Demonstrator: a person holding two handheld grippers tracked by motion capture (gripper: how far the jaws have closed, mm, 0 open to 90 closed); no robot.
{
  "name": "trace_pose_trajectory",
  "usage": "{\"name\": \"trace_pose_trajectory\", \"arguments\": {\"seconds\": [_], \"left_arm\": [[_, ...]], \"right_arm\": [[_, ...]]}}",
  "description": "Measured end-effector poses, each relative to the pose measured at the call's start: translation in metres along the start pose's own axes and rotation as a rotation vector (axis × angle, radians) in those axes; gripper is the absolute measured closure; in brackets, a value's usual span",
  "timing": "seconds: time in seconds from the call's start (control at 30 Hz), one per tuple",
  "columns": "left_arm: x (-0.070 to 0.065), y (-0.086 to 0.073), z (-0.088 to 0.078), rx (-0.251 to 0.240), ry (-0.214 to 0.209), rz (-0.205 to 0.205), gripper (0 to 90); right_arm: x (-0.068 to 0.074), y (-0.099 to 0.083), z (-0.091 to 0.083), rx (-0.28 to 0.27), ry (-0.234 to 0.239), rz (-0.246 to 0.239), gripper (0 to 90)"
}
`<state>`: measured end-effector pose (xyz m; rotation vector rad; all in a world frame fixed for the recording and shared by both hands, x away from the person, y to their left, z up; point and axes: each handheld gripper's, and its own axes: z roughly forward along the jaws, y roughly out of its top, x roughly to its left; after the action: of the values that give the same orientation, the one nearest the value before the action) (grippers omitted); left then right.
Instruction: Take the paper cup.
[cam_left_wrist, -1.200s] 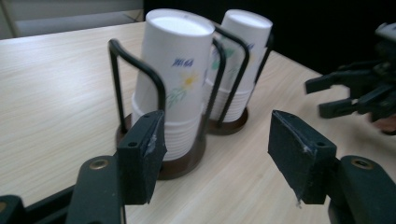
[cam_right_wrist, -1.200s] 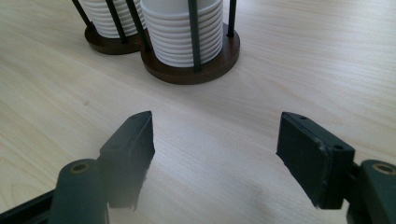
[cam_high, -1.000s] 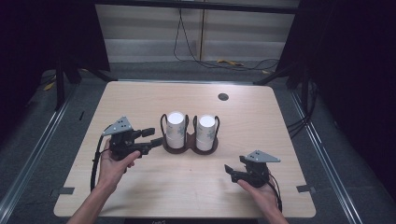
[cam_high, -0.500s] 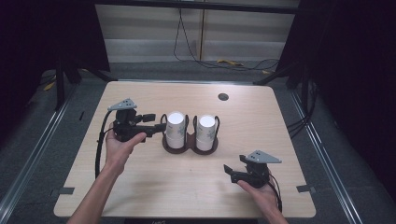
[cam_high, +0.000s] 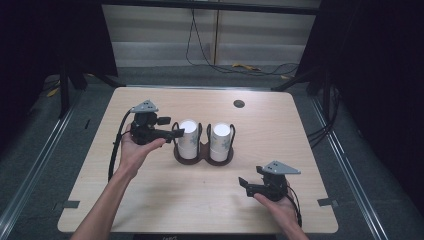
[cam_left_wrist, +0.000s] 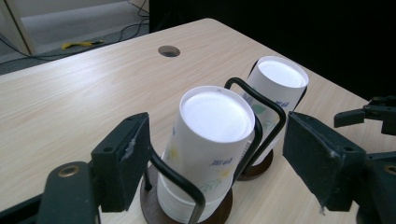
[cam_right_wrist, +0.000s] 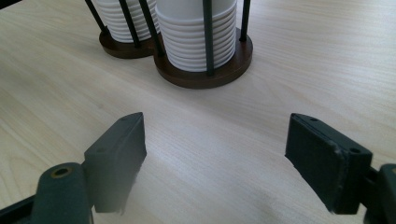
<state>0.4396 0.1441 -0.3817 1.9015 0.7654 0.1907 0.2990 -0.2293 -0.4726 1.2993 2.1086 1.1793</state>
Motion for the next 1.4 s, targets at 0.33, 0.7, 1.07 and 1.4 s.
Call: {"name": "trace_pose_trajectory", "arguments": {"seconds": [0.33, 0.7, 1.07, 1.4], "left_arm": [[-0.009, 0.011, 0.016, 0.028, 0.023, 0.054, 27.3], [-0.011, 0.015, 0.034, 0.110, 0.045, 0.075, 26.5], [-0.011, 0.016, 0.041, 0.137, 0.041, 0.080, 30.7], [-0.011, 0.018, 0.050, 0.191, 0.055, 0.094, 31.9]], "right_arm": [[0.001, 0.000, 0.001, 0.008, 0.006, -0.010, 21.7], [0.000, 0.000, 0.000, 0.002, 0.004, -0.005, 21.8], [-0.001, -0.001, 0.000, -0.001, 0.002, -0.002, 21.8], [-0.002, -0.001, -0.001, -0.005, 0.005, 0.007, 21.8]]}}
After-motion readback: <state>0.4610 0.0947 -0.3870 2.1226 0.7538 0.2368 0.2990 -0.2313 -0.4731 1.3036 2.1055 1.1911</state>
